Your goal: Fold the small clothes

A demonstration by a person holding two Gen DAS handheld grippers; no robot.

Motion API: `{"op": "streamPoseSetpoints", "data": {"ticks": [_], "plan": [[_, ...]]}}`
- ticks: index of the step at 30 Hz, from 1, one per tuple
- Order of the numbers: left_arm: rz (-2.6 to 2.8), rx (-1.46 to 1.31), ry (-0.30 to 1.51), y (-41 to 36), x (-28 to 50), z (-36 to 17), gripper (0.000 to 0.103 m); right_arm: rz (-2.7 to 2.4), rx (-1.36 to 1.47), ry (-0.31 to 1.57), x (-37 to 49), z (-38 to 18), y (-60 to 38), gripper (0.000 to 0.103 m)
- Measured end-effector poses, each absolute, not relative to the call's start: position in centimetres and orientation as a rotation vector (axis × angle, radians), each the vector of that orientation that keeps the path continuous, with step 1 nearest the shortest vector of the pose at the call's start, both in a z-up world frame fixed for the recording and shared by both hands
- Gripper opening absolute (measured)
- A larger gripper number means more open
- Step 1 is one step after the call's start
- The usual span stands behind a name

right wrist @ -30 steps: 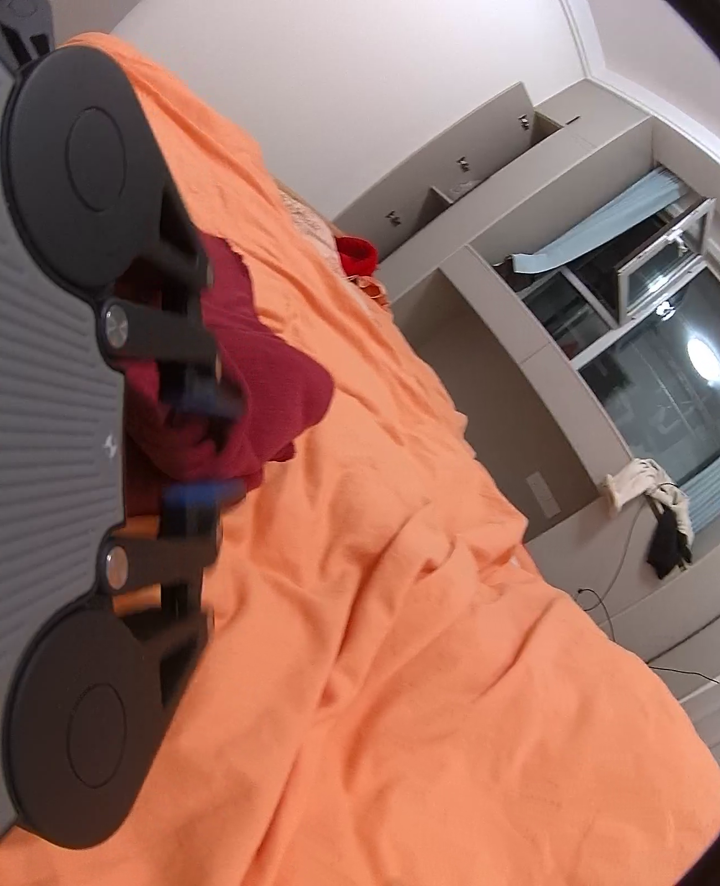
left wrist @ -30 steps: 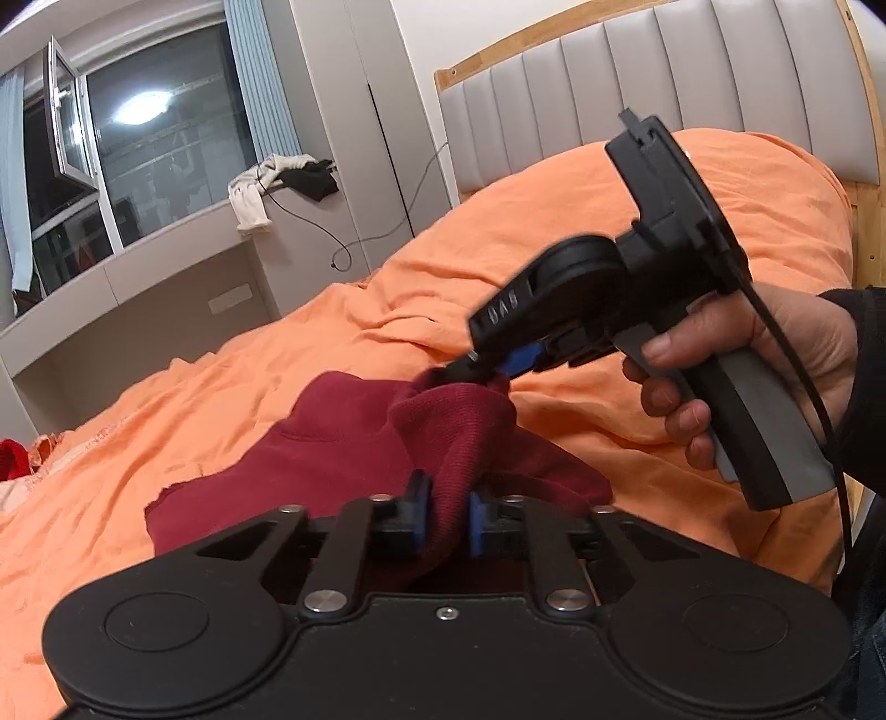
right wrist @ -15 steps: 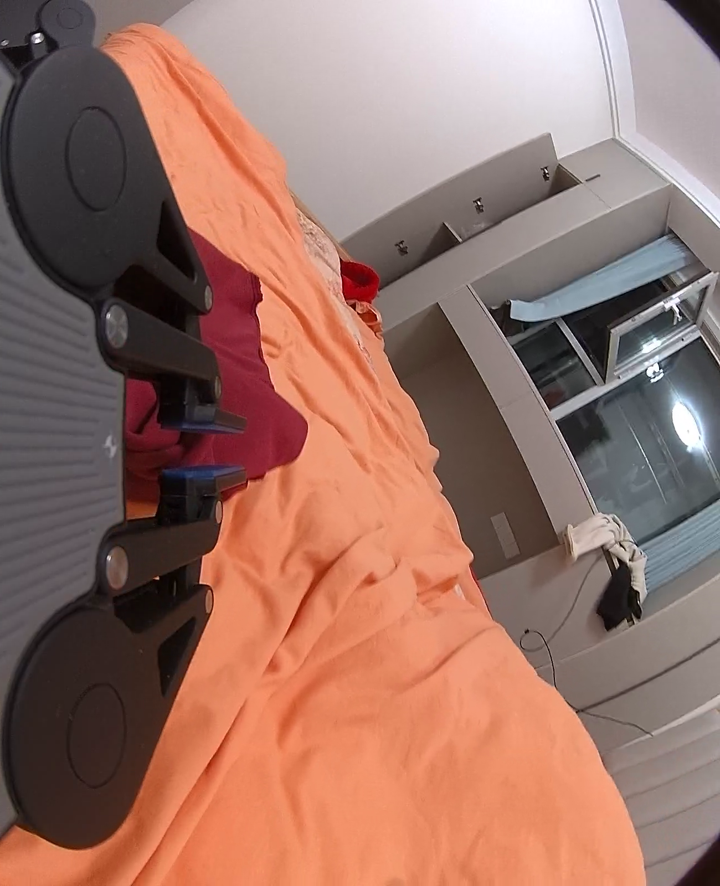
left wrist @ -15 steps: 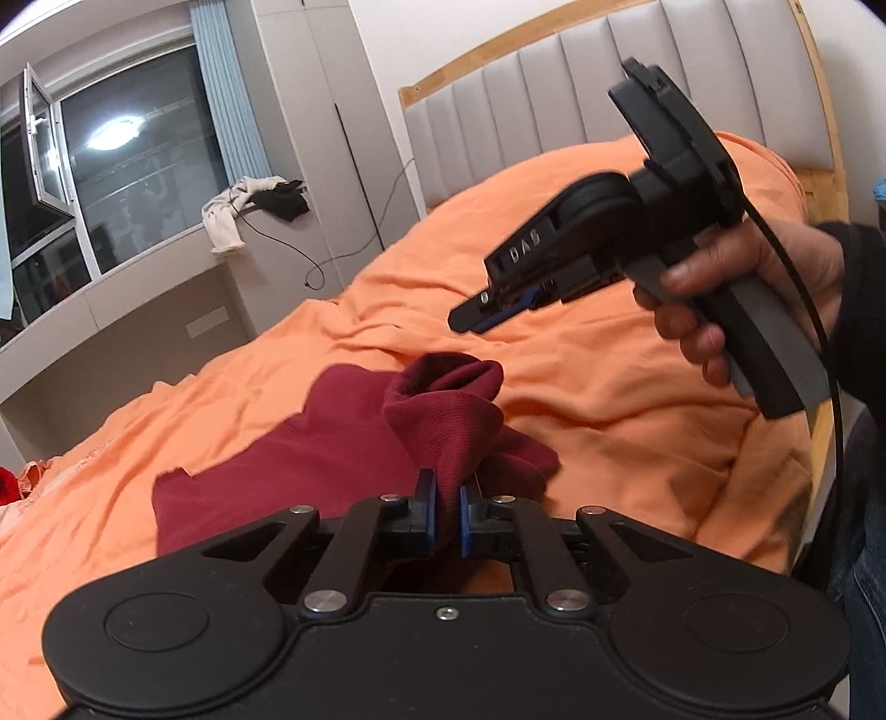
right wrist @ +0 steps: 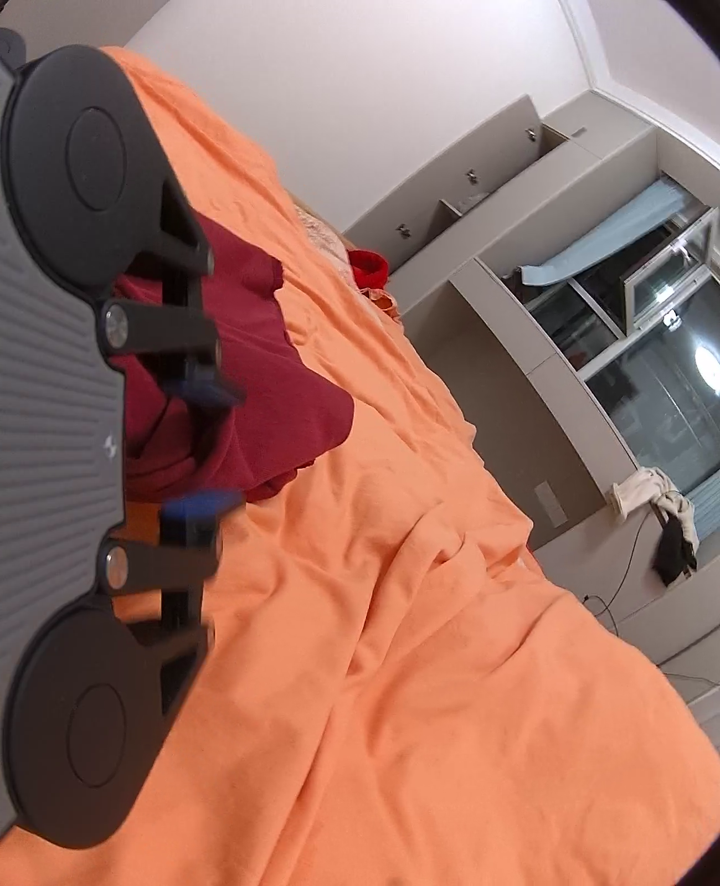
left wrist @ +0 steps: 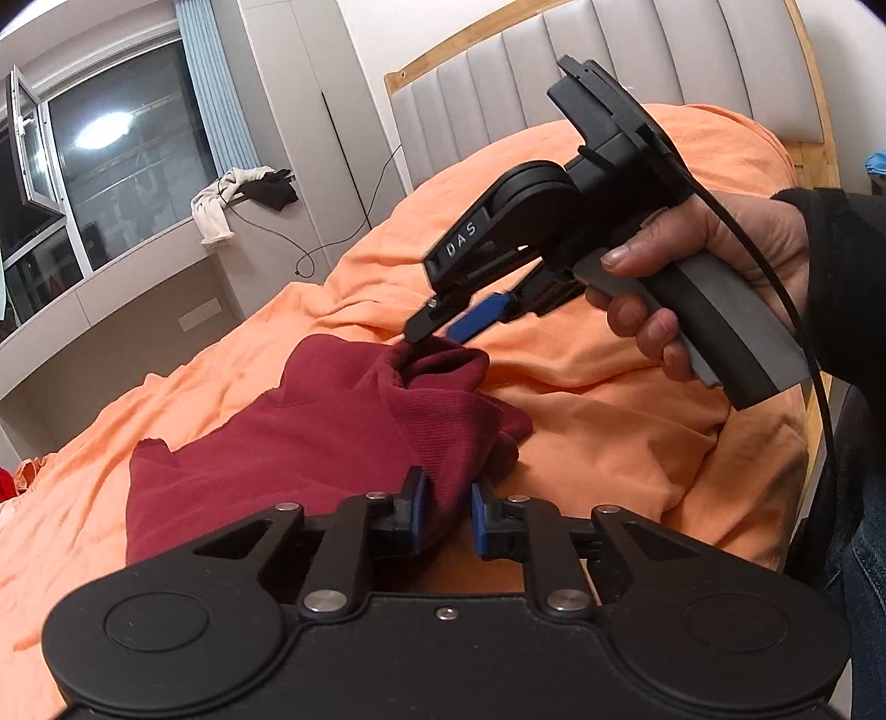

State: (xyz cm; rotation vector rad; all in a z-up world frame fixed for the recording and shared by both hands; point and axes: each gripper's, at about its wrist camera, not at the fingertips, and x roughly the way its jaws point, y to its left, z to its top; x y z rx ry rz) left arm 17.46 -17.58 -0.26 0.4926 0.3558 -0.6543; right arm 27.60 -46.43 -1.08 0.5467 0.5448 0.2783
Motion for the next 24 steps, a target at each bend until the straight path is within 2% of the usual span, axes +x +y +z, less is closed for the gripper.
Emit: {"op": "streamPoseSetpoints", "data": {"ticks": [2,5,9,12,14,16,18,20,22,24], "plan": [[-0.660,0.486,0.359,-17.7,17.4,-0.2,0.022,0.270,0.496,0.545,27.4,-0.9,-46.0,0.019],[-0.674,0.466,0.368,-17.7,17.4,-0.4,0.031,0.265,0.444,0.560,27.3,-0.9,-45.4,0.018],[-0.709,0.390,0.391,-17.3,17.7,0.2,0.048,0.251,0.446,0.572,27.3,-1.0,-45.6,0.020],[-0.743,0.296,0.421,-16.5,18.0,1.2,0.065,0.219,0.467,0.553,27.0,-0.8,-46.2,0.032],[-0.752,0.230,0.432,-15.9,18.2,1.9,0.073,0.216,0.491,0.533,26.9,-0.7,-46.7,0.055],[-0.744,0.173,0.440,-15.3,18.6,2.6,0.082,0.210,0.499,0.516,26.7,-0.5,-46.7,0.064],[-0.725,0.136,0.445,-14.8,19.0,3.1,0.086,0.204,0.486,0.502,26.6,-0.3,-46.6,0.071],[-0.698,0.110,0.446,-14.4,19.4,3.7,0.091,0.210,0.479,0.496,26.6,-0.3,-46.3,0.084],[-0.641,0.086,0.437,-13.7,19.9,4.2,0.102,0.222,0.484,0.488,26.5,-0.2,-46.2,0.091],[-0.597,0.054,0.428,-12.7,20.4,4.7,0.102,0.237,0.483,0.479,26.5,-0.1,-46.0,0.096]]}}
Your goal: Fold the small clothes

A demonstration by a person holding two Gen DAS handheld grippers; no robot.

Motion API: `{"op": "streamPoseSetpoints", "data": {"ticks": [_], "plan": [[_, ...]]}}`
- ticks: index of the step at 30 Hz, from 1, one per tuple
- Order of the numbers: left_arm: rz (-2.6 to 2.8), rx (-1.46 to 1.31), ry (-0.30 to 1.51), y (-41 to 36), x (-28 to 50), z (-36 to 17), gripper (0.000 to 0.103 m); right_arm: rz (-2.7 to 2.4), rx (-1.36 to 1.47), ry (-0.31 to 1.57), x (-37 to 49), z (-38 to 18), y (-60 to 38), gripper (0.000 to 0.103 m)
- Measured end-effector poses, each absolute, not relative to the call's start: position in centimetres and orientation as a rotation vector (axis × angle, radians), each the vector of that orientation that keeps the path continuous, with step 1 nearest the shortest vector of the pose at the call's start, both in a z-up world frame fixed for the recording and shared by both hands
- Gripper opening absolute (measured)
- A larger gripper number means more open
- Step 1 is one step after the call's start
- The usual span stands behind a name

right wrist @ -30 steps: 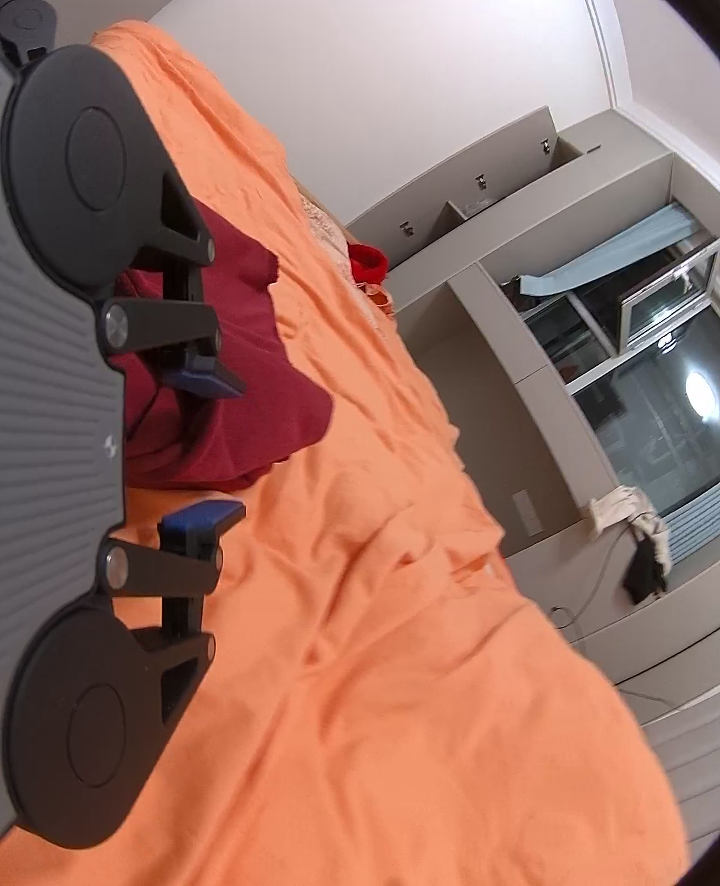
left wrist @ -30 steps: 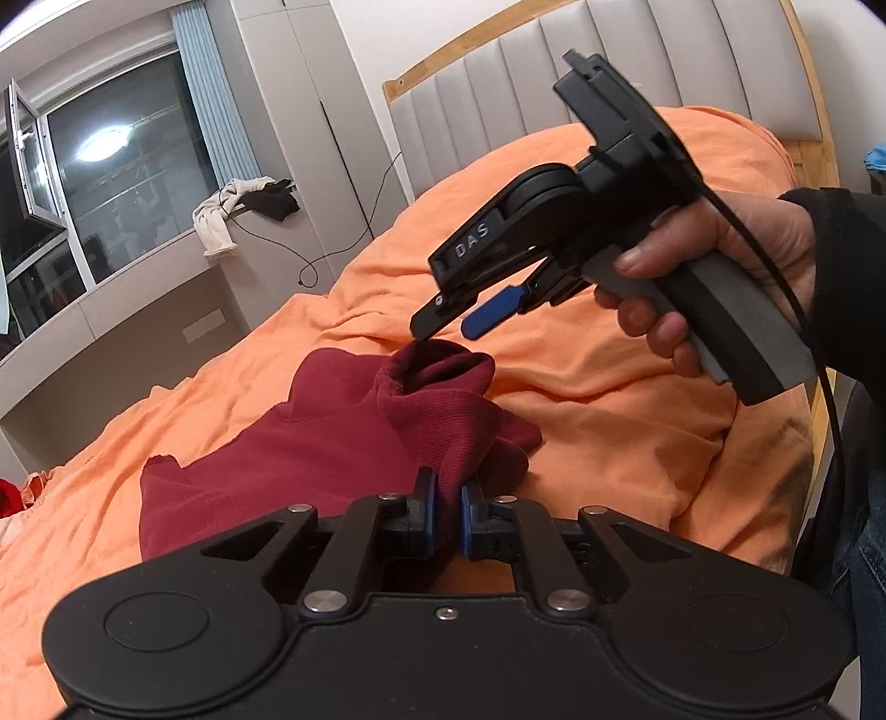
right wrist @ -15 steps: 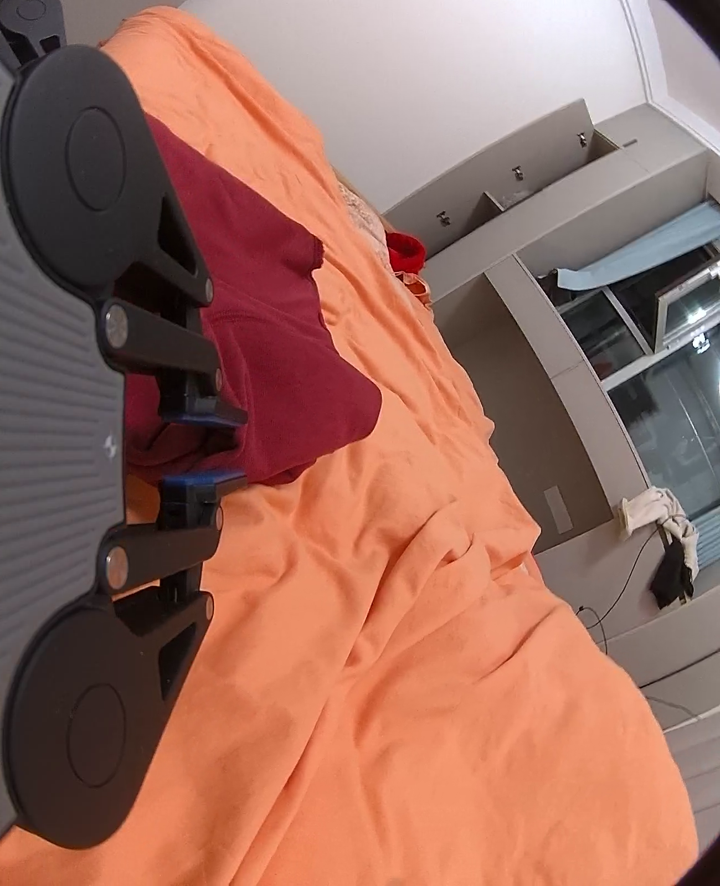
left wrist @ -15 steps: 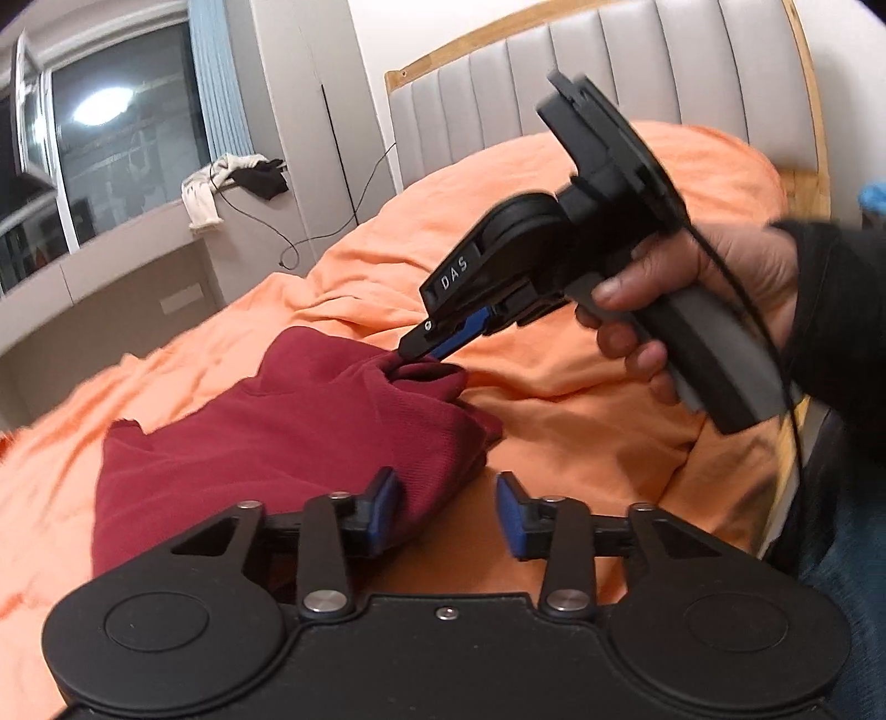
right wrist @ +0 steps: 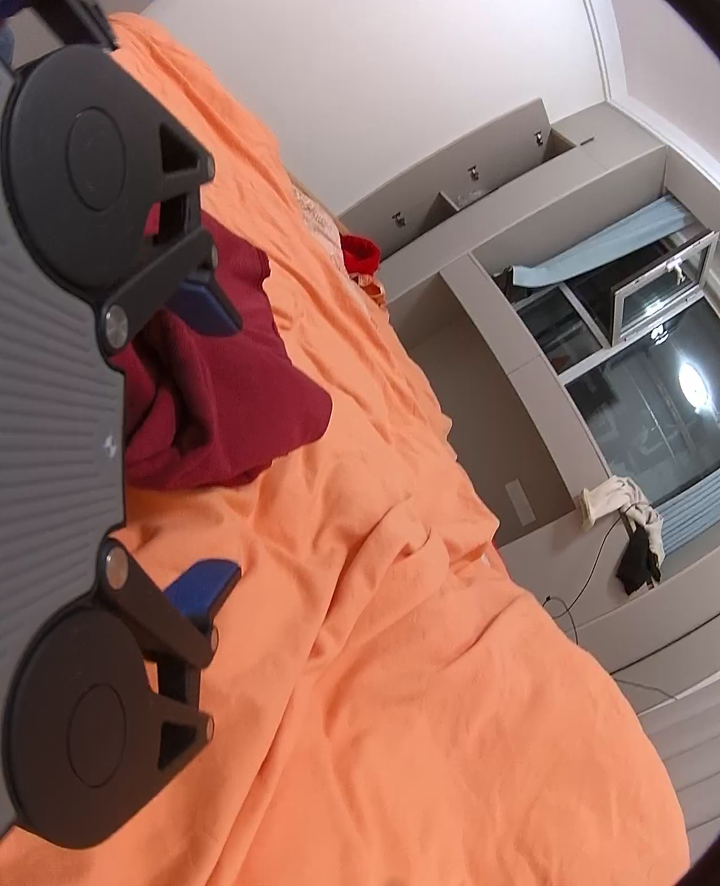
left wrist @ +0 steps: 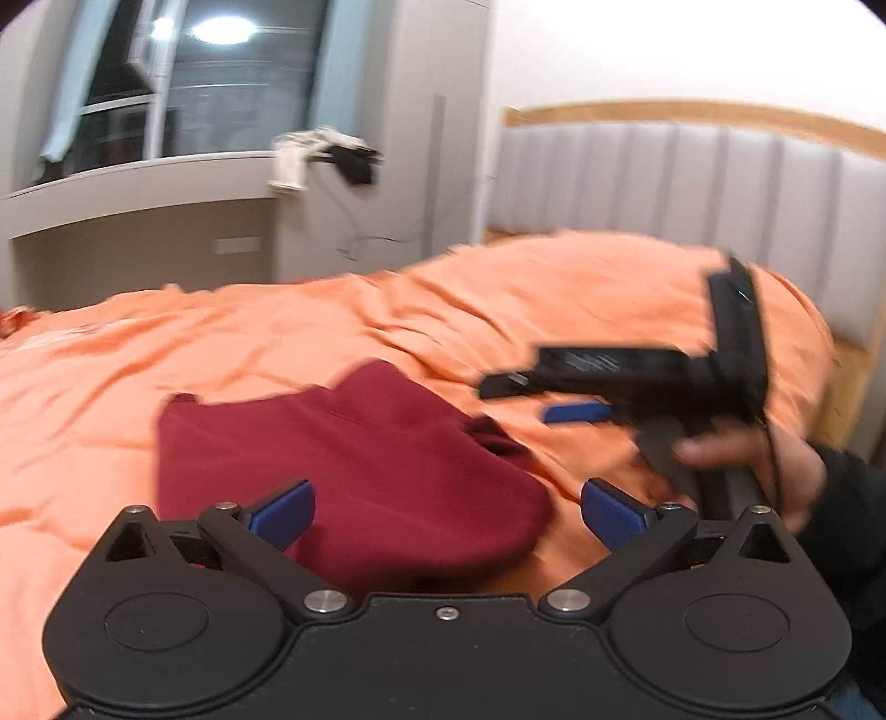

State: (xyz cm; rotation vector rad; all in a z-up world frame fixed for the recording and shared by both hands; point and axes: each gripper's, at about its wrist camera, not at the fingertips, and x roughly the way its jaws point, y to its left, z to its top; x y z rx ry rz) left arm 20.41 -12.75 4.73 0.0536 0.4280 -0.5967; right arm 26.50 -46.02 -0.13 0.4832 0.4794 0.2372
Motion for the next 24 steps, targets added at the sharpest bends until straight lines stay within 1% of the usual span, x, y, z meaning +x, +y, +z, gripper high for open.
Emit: {"op": "streamPoseSetpoints", "data": {"ticks": [2,4,9,14,18,20,24], "plan": [[-0.557,0.006,0.427,-11.4,21.2,5.2,0.102,0.243,0.475,0.477,26.5,-0.1,-45.7,0.101],[-0.493,-0.044,0.425,-9.9,22.1,5.5,0.102,0.238,0.461,0.483,26.7,-0.2,-45.4,0.102],[-0.327,-0.126,0.493,-6.6,25.7,5.2,0.102,0.242,0.448,0.508,27.1,-0.7,-44.7,0.102],[-0.301,-0.244,0.602,-3.5,29.2,3.7,0.102,0.247,0.423,0.445,26.6,-0.5,-44.0,0.103],[-0.321,-0.294,0.651,-2.4,30.3,1.6,0.102,0.274,0.372,0.415,26.5,-0.3,-43.0,0.103],[-0.324,-0.290,0.672,-2.4,30.5,0.4,0.102,0.269,0.332,0.429,26.7,-0.6,-42.3,0.103],[-0.337,-0.315,0.676,-2.2,30.4,-1.3,0.102,0.227,0.286,0.521,27.8,-2.2,-41.2,0.103]]}}
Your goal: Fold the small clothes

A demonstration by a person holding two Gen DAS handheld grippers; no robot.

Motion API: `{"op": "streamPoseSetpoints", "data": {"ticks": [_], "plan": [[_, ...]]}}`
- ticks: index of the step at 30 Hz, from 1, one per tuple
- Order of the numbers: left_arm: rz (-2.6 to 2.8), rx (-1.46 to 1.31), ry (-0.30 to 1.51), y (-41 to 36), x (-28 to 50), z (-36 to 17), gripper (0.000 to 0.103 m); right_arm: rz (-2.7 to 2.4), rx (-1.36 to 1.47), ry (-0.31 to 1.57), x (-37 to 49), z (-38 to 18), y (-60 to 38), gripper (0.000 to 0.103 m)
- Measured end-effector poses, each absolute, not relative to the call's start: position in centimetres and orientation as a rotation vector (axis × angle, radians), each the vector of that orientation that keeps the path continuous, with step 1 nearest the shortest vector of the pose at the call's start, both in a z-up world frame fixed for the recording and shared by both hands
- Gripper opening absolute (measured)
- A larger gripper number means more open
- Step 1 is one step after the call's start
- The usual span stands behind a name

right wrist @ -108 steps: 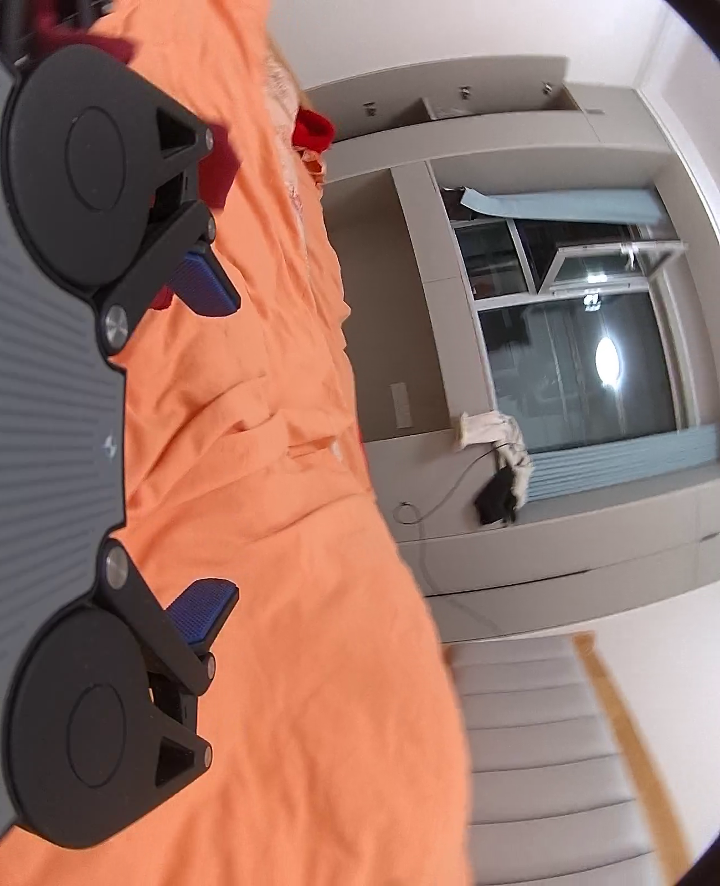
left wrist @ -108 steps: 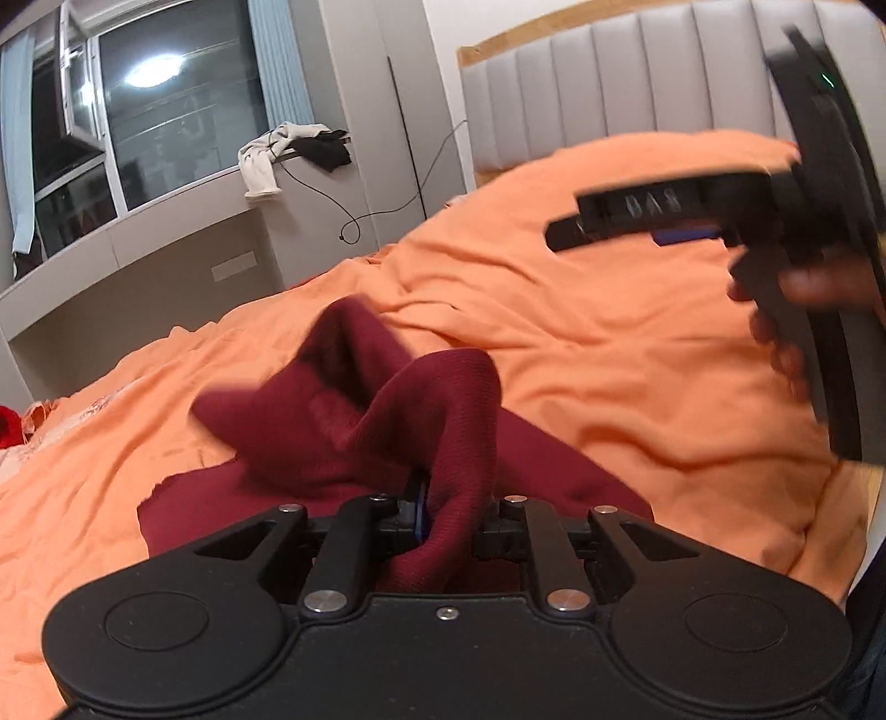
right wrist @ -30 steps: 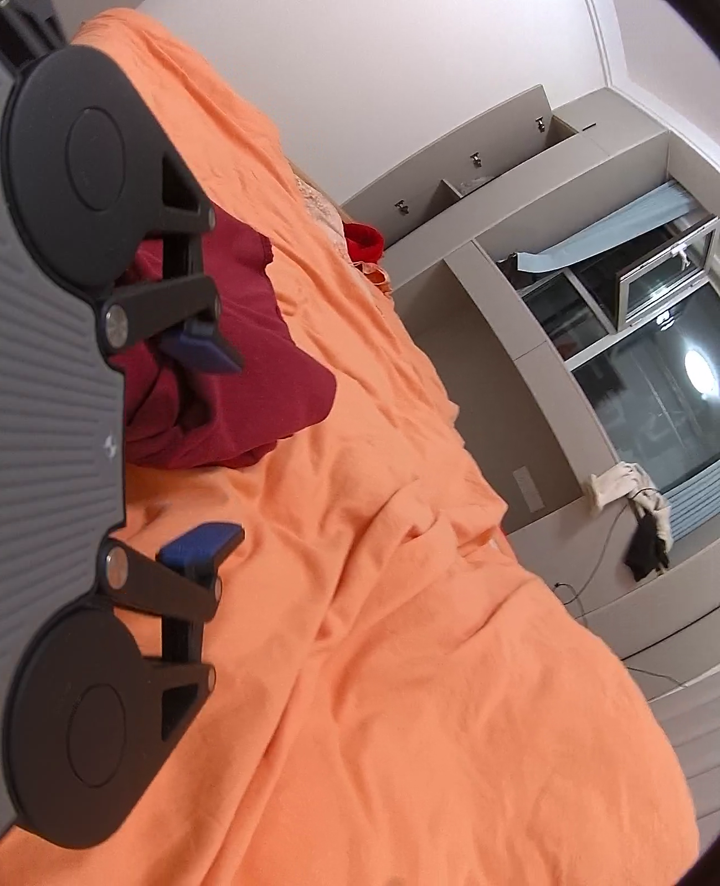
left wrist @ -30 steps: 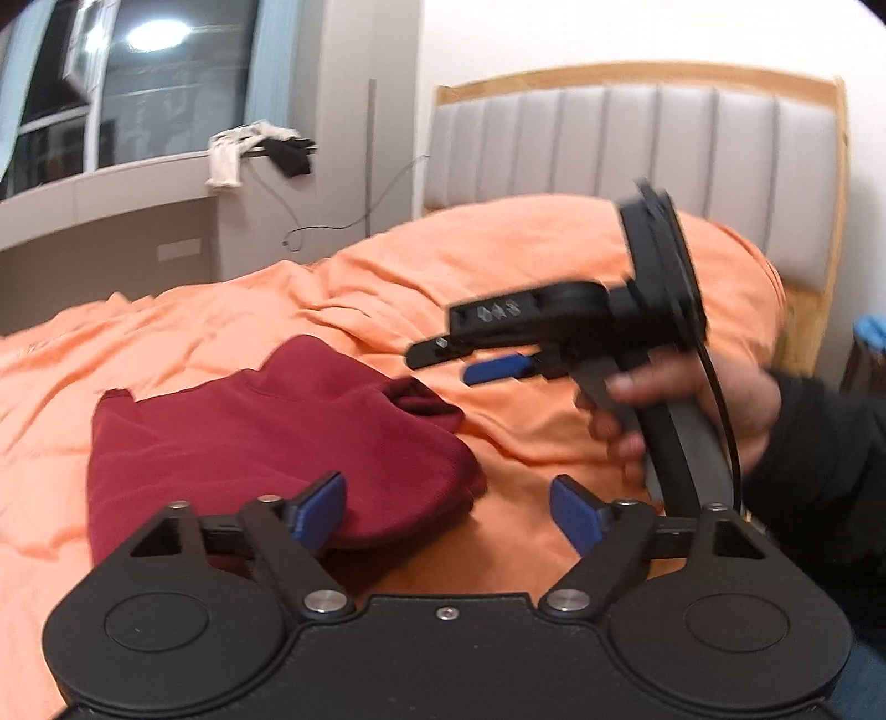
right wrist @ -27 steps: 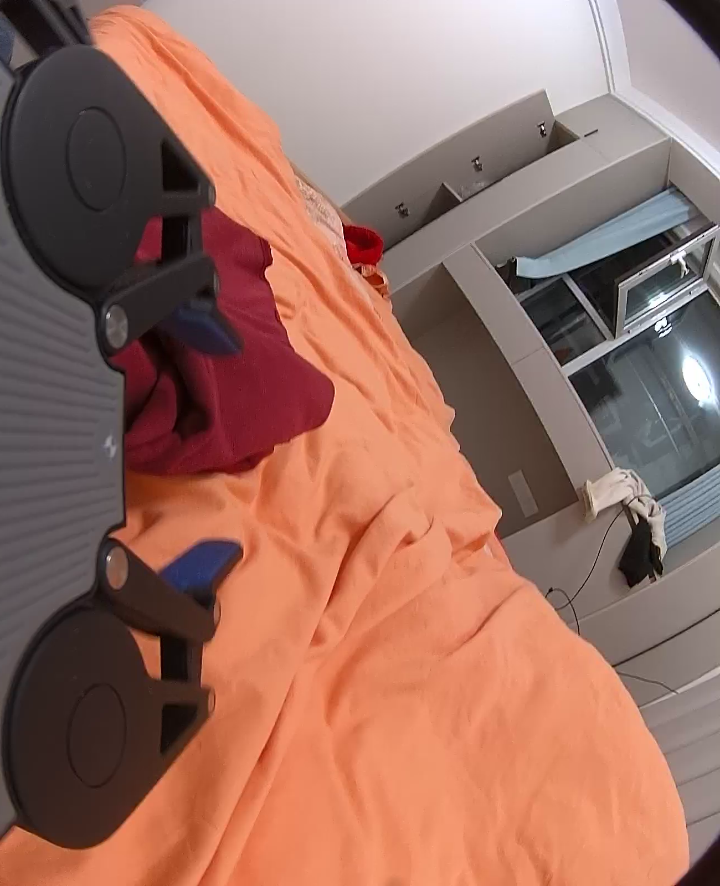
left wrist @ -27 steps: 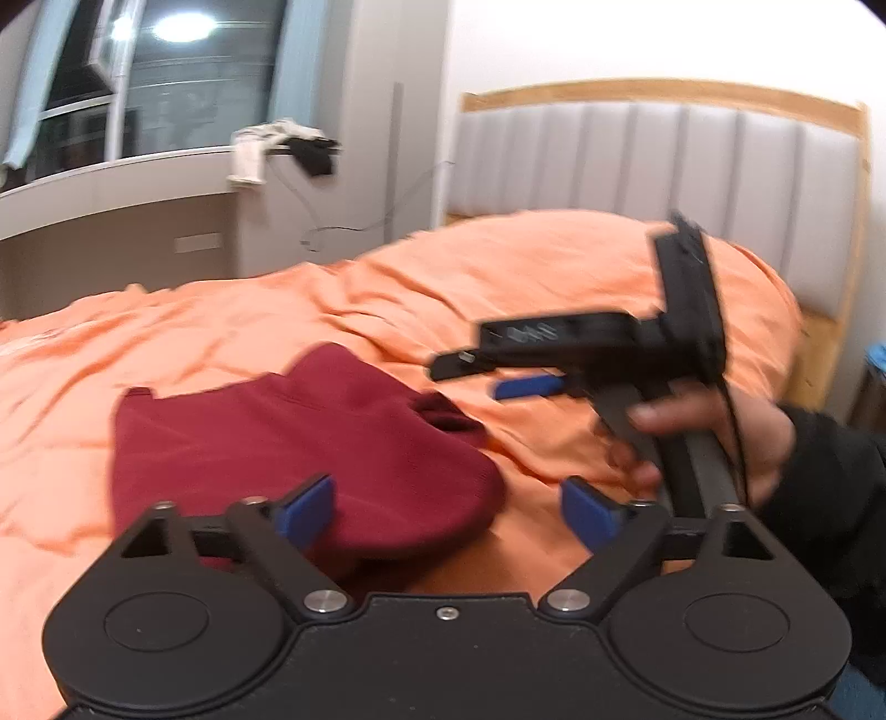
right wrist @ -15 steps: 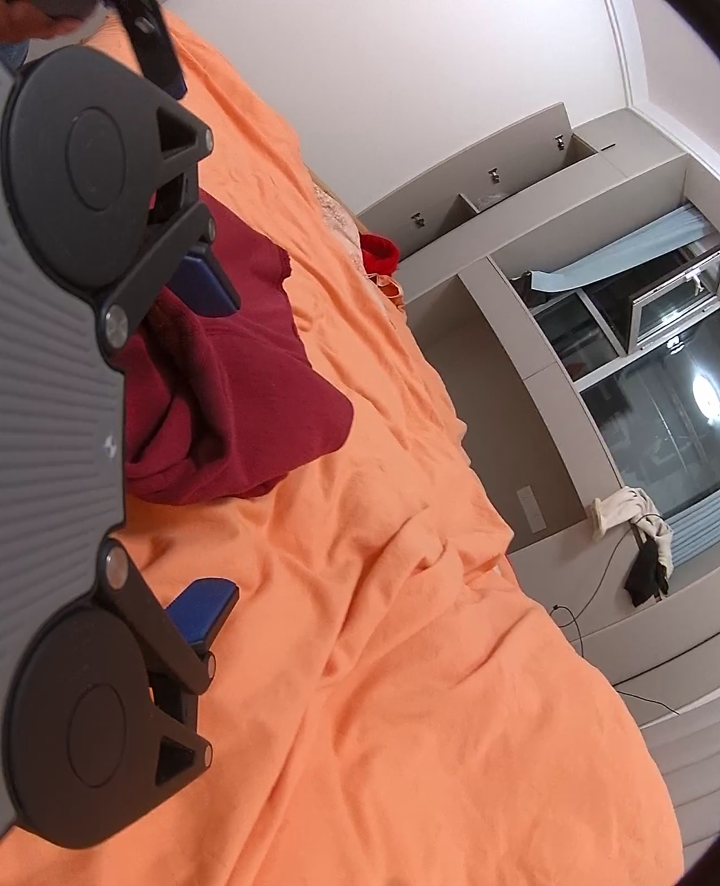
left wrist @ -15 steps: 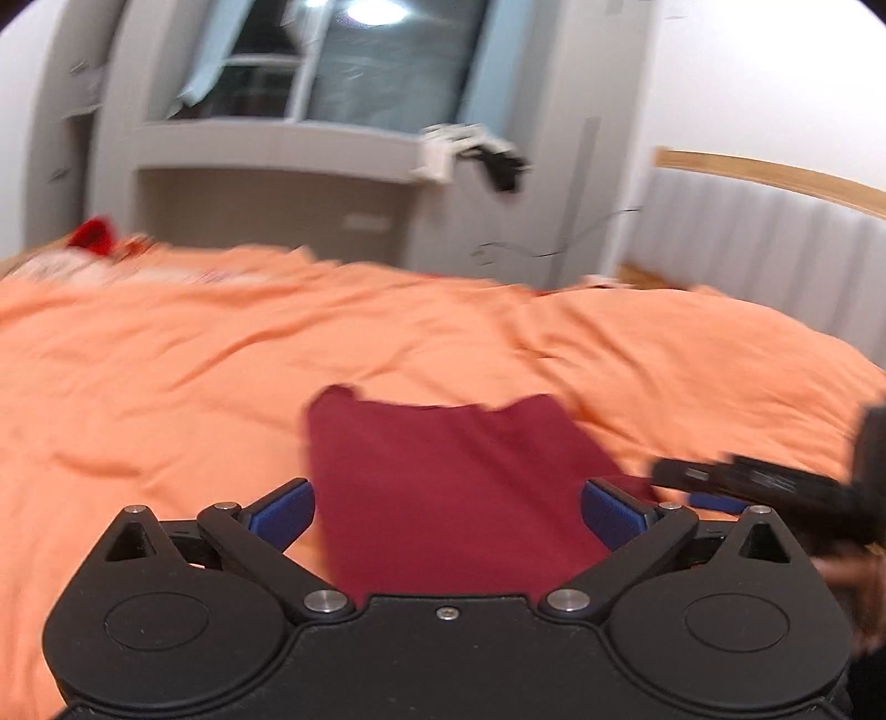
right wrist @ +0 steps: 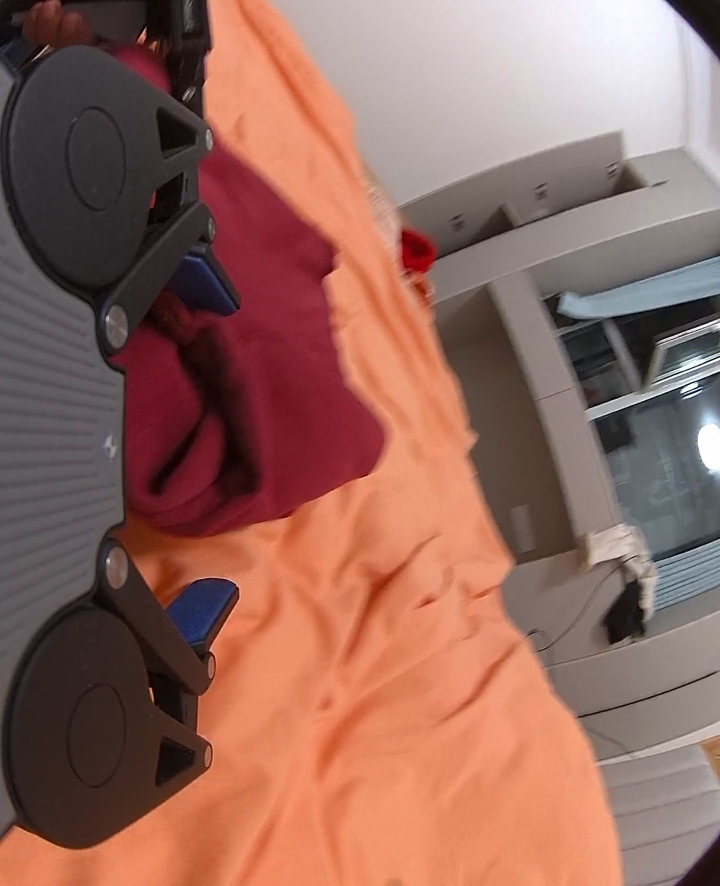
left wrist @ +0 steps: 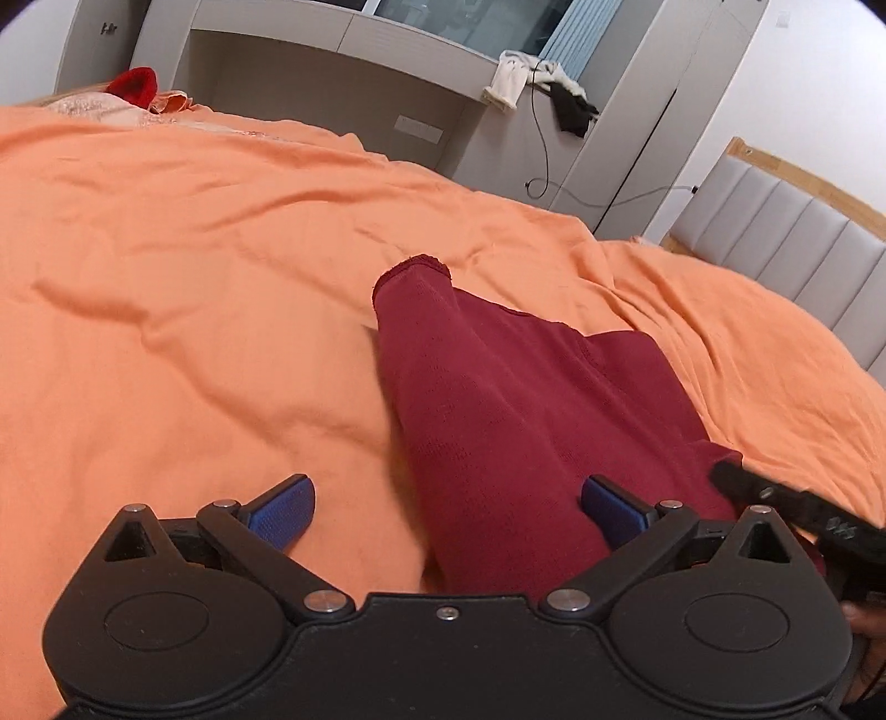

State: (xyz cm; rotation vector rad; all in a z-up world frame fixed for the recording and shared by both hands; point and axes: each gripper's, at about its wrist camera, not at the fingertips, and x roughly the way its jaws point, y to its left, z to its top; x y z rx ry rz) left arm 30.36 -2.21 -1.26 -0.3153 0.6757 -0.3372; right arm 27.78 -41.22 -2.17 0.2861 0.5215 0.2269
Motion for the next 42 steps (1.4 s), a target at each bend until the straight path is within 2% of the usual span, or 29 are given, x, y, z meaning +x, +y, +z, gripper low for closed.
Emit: {"op": "streamPoseSetpoints", "data": {"ticks": [6,22,31,33,34,36,38,40,41,42], "plan": [[-0.349,-0.309,0.656,-2.1,30.3,-1.9,0.103,0.245,0.369,0.579,28.5,-3.7,-41.8,0.103],[-0.372,-0.330,0.607,-1.7,29.9,-2.6,0.103,0.223,0.426,0.659,28.6,-3.0,-42.1,0.103],[-0.374,-0.338,0.557,-1.8,29.6,-3.1,0.103,0.252,0.655,0.650,28.7,-2.9,-45.3,0.102],[-0.376,-0.338,0.557,-1.8,29.7,-3.1,0.103,0.245,0.740,0.625,28.6,-3.5,-46.1,0.095],[-0.377,-0.339,0.556,-1.8,29.7,-3.1,0.103,0.235,0.763,0.616,28.5,-3.6,-46.4,0.086],[-0.379,-0.337,0.553,-1.8,29.7,-3.2,0.103,0.213,0.775,0.609,28.5,-3.7,-46.8,0.081],[-0.380,-0.337,0.554,-1.8,29.8,-3.2,0.103,0.217,0.776,0.589,28.3,-3.7,-46.7,0.068],[-0.382,-0.337,0.553,-1.8,29.7,-3.3,0.103,0.224,0.749,0.575,28.2,-3.4,-46.2,0.042],[-0.381,-0.337,0.552,-1.8,29.7,-3.3,0.103,0.227,0.713,0.563,28.1,-3.1,-45.8,0.033],[-0.381,-0.338,0.553,-1.7,29.7,-3.3,0.103,0.222,0.672,0.548,27.9,-2.7,-45.3,0.030]]}}
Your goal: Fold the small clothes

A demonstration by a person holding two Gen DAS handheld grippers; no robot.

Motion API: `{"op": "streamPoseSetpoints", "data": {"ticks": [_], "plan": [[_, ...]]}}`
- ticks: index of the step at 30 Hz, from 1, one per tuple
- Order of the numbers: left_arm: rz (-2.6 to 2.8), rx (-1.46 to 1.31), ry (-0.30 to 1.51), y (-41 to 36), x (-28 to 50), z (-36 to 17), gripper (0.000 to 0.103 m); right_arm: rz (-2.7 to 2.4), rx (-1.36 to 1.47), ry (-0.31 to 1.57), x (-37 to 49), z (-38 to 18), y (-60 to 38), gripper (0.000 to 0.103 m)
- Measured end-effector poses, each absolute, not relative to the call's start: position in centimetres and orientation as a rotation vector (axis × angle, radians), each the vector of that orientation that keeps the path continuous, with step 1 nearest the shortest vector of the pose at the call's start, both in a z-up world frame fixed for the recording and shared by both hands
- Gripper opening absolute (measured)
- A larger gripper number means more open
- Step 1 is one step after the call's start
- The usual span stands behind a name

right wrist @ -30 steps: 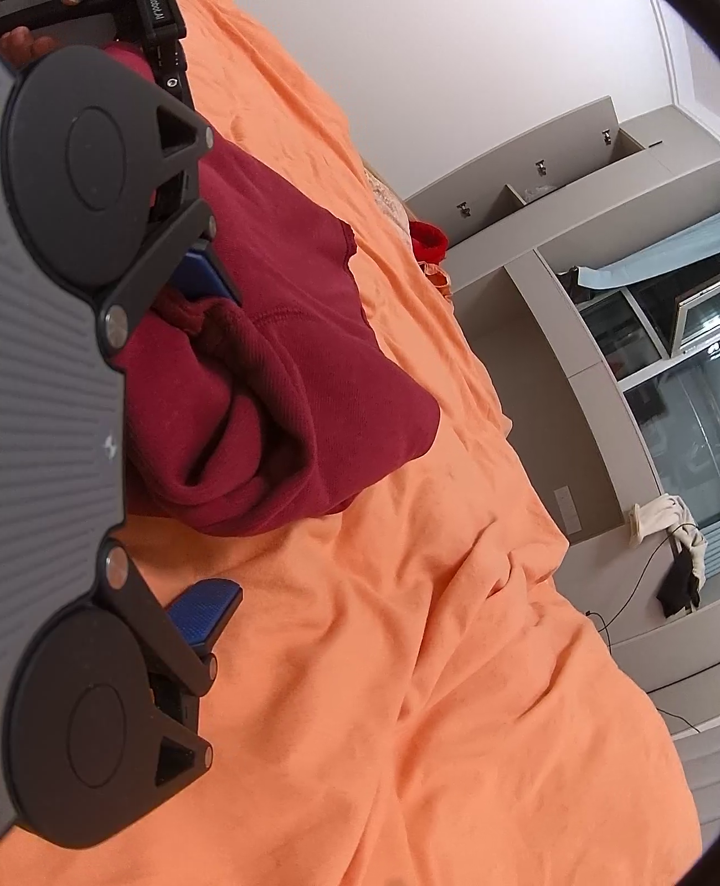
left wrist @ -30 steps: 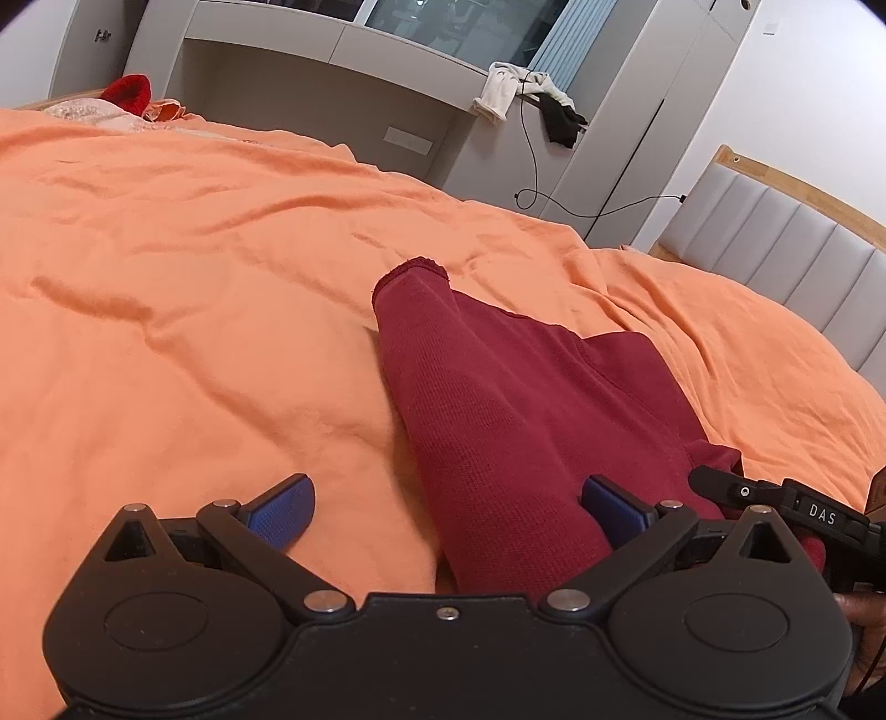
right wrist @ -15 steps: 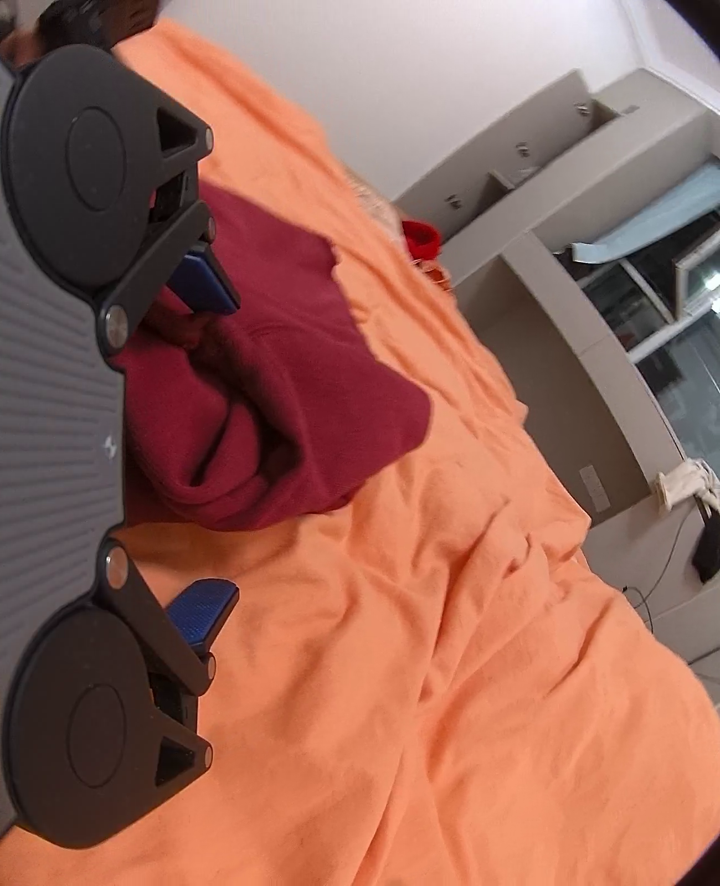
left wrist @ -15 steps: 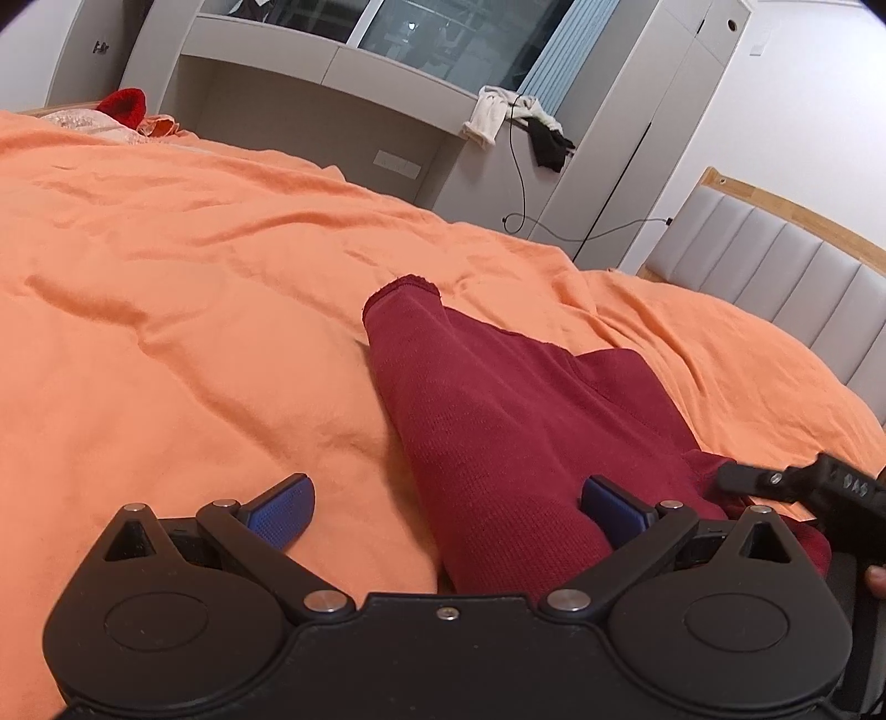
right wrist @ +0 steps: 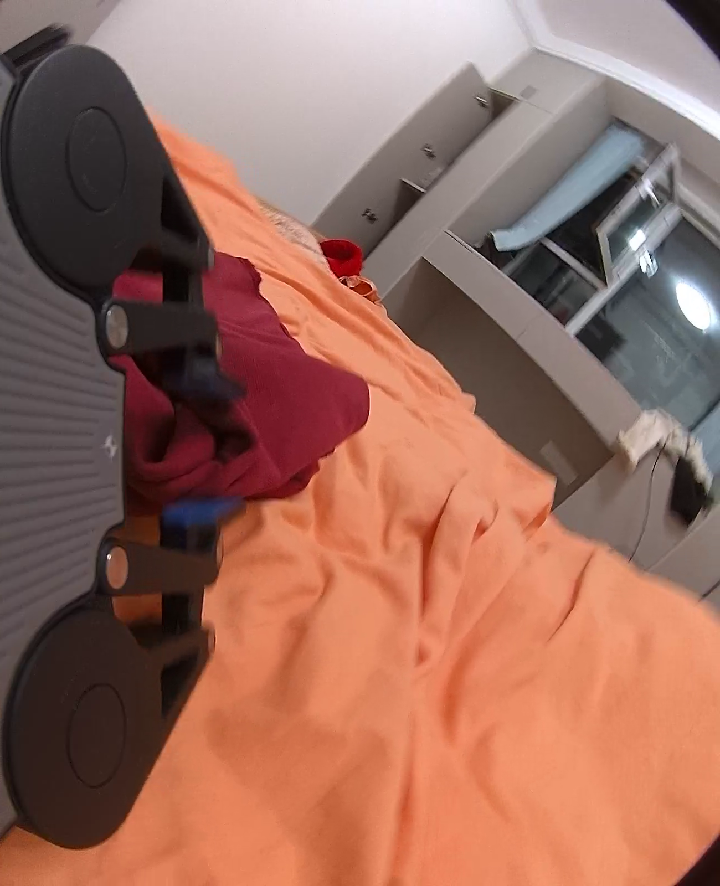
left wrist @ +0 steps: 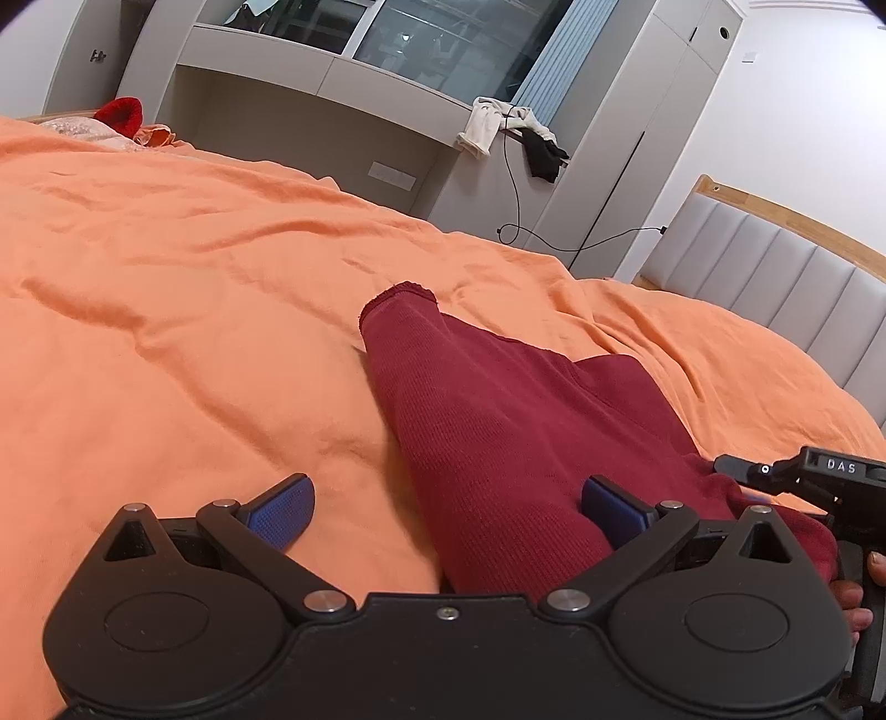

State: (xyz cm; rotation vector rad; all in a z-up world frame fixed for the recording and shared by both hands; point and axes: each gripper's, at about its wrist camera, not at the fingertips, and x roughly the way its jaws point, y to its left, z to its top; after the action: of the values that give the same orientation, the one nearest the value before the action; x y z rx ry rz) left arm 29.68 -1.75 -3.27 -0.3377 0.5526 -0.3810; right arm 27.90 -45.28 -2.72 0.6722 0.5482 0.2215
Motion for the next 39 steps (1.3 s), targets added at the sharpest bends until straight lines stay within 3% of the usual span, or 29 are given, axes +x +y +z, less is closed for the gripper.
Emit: {"op": "streamPoseSetpoints", "data": {"ticks": [2,8,15,18,20,24,25,26,27,29,34,36,39], "plan": [[-0.381,-0.338,0.552,-1.8,29.7,-3.3,0.103,0.218,0.565,0.510,27.3,-1.8,-44.1,0.022],[-0.382,-0.338,0.546,-1.7,29.7,-3.3,0.103,0.260,0.226,0.409,25.4,0.0,-39.4,0.020],[-0.387,-0.338,0.541,-1.7,29.7,-3.4,0.103,0.258,0.267,0.422,25.0,0.5,-40.0,0.021],[-0.386,-0.338,0.540,-1.7,29.7,-3.4,0.103,0.253,0.390,0.473,25.6,0.0,-42.3,0.032],[-0.386,-0.337,0.542,-1.7,29.6,-3.5,0.103,0.264,0.476,0.496,26.1,-0.5,-43.8,0.047],[-0.385,-0.335,0.547,-1.7,29.7,-3.4,0.103,0.283,0.629,0.527,27.2,-1.6,-45.6,0.050],[-0.385,-0.334,0.548,-1.7,29.7,-3.4,0.103,0.288,0.651,0.534,27.4,-1.9,-45.6,0.047],[-0.386,-0.333,0.549,-1.6,29.7,-3.3,0.103,0.295,0.659,0.543,27.6,-2.1,-45.6,0.031],[-0.387,-0.333,0.550,-1.6,29.7,-3.3,0.103,0.294,0.650,0.549,27.7,-2.1,-45.3,0.024],[-0.390,-0.331,0.553,-1.6,29.7,-3.3,0.103,0.269,0.598,0.546,27.6,-1.7,-44.8,0.017],[-0.401,-0.325,0.563,-1.6,30.0,-3.1,0.103,0.276,0.494,0.565,27.0,-0.5,-44.3,0.014],[-0.399,-0.323,0.564,-1.6,30.1,-3.1,0.103,0.290,0.510,0.585,27.2,-1.0,-44.7,0.016],[-0.398,-0.320,0.565,-1.6,30.2,-3.1,0.103,0.285,0.523,0.631,27.7,-2.0,-45.3,0.034]]}}
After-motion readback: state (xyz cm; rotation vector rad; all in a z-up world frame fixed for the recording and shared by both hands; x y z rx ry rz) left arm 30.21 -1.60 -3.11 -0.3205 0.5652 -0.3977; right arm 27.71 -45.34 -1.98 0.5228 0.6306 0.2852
